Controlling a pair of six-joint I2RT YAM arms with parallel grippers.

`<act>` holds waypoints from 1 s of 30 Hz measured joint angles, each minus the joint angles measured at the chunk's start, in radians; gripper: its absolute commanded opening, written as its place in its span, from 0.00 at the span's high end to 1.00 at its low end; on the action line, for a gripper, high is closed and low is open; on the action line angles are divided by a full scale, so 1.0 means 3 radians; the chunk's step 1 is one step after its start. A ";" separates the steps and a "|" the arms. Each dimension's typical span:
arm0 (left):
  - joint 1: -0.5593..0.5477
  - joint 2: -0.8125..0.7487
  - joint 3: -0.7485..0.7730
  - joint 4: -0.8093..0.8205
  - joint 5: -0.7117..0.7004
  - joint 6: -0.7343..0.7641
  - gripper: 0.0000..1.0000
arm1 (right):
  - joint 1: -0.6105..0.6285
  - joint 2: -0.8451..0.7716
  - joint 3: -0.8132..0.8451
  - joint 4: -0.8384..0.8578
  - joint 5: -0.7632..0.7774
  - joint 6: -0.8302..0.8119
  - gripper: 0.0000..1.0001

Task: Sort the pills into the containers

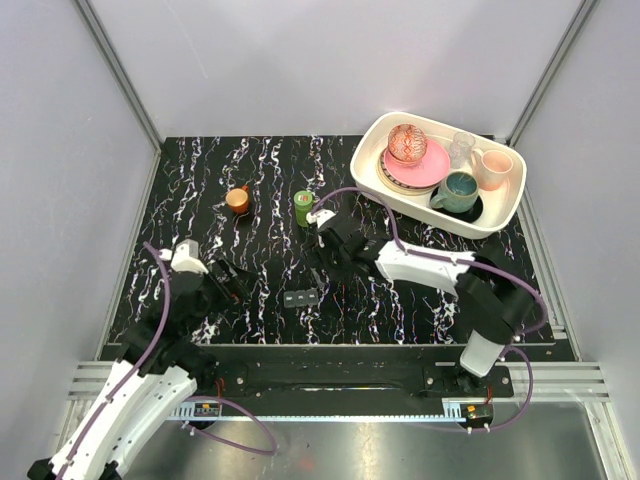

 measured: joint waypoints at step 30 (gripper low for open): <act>-0.0001 0.0112 0.0022 0.0095 0.0161 0.0050 0.17 | 0.0156 0.0430 0.0533 0.0150 -0.0632 0.0081 1.00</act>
